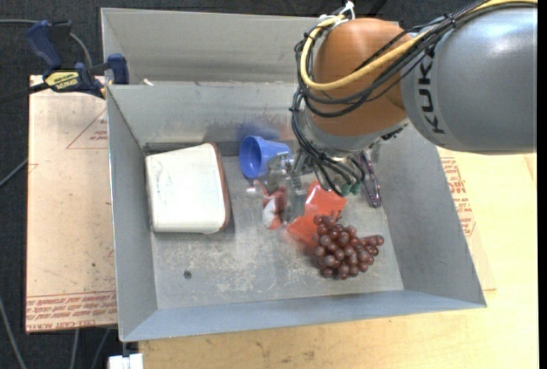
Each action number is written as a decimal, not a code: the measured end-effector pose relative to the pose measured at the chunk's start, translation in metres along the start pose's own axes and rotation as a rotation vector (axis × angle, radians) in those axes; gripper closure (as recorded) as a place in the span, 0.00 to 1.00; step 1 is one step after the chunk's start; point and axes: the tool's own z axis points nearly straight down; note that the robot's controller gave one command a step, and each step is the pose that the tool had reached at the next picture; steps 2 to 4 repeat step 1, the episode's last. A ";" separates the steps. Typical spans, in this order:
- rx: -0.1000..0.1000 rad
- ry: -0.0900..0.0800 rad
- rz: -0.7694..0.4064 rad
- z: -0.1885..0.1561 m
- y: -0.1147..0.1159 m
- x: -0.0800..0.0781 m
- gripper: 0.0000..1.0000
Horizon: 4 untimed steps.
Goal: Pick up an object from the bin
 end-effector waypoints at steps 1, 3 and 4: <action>-0.001 -0.005 -0.045 -0.117 0.001 -0.003 1.00; -0.001 -0.005 -0.045 -0.117 0.001 -0.003 1.00; -0.001 -0.005 -0.045 -0.117 0.001 -0.003 1.00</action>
Offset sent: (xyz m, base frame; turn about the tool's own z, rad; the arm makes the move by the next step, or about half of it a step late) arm 0.0000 0.0000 0.0000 0.0000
